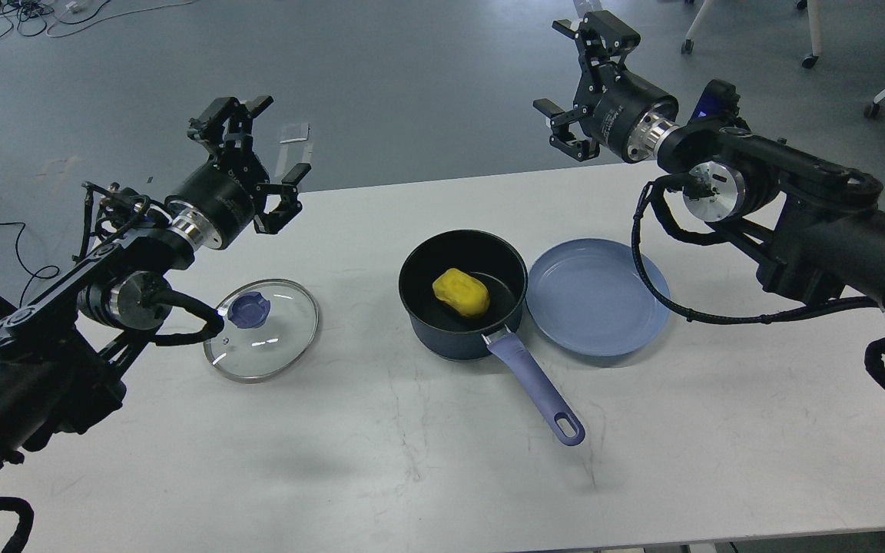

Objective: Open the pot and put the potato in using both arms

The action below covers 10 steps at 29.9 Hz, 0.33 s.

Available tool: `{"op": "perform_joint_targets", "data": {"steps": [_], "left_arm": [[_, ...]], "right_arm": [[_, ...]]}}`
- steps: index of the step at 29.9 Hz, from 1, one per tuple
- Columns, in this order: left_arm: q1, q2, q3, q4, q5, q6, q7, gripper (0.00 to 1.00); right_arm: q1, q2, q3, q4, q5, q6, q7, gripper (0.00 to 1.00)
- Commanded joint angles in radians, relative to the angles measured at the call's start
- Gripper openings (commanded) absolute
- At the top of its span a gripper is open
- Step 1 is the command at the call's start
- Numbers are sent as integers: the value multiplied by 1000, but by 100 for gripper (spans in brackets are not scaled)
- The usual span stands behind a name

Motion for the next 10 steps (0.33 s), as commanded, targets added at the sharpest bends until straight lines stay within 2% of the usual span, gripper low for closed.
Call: {"op": "perform_joint_targets", "data": {"steps": [1,10], "left_arm": [[3,-21,1,7,0,7,1,99],[3,-29,4,7,6,13,1,99]], "right_arm": [[-3,-3,0,2,0,0,1,100],[-3,-4,-2,6,0,6,2,100]]}}
